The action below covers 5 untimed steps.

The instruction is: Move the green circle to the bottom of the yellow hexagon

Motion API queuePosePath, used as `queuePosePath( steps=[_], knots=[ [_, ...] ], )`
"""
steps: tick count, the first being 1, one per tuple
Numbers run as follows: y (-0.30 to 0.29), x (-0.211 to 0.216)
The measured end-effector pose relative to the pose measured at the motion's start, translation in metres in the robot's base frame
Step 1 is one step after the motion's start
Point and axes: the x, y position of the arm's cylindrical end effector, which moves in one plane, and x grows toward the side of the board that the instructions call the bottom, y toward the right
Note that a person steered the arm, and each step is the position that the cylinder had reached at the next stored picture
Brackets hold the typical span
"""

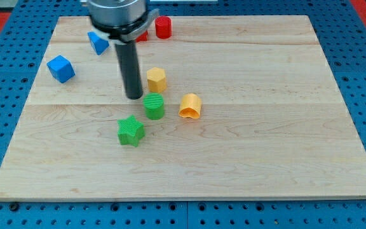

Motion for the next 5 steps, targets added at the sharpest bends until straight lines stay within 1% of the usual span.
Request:
queuePosePath(
  steps=[1, 2, 4, 5],
  knots=[
    [0.034, 0.022],
    [0.063, 0.033],
    [0.131, 0.037],
    [0.149, 0.051]
  ],
)
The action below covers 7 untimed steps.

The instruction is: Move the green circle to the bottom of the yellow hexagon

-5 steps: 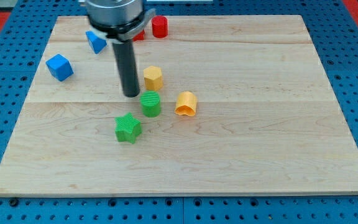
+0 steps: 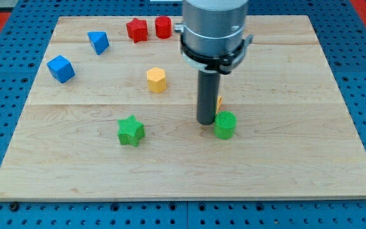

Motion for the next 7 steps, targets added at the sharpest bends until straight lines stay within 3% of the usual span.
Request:
queuePosePath(
  steps=[3, 4, 5, 6, 7],
  knots=[
    [0.010, -0.066],
    [0.060, -0.093],
    [0.045, -0.102],
    [-0.024, -0.061],
    [-0.080, -0.060]
  ],
)
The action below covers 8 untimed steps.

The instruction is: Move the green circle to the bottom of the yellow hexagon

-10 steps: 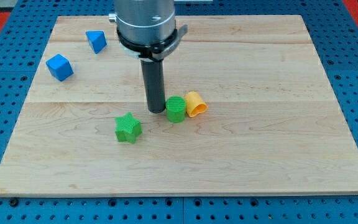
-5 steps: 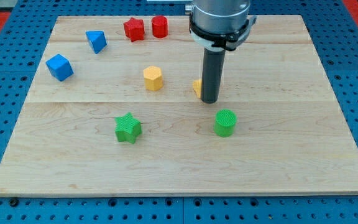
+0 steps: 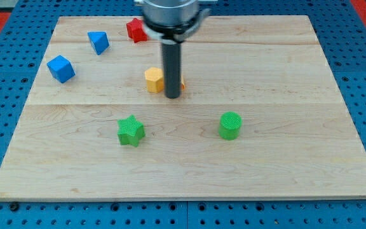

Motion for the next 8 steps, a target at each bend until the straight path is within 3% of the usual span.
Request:
queuePosePath(
  steps=[2, 4, 5, 7, 8],
  knots=[
    [0.078, 0.033],
    [0.025, 0.111],
    [0.091, 0.122],
    [0.071, 0.060],
    [0.100, 0.082]
  ],
)
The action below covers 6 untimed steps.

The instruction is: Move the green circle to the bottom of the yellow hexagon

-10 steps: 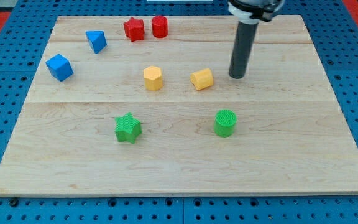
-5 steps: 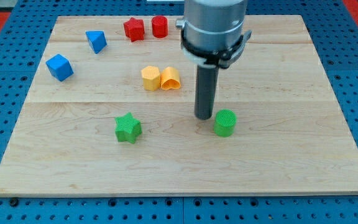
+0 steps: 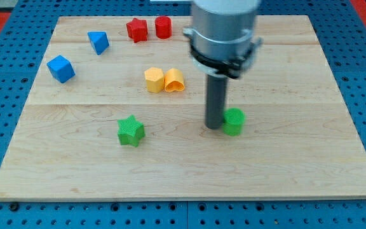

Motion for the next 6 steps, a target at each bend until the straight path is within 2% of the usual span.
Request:
queuePosePath(
  steps=[1, 2, 4, 6],
  knots=[
    [0.026, 0.017],
    [0.055, -0.016],
    [0.115, -0.018],
    [0.138, -0.040]
  ],
)
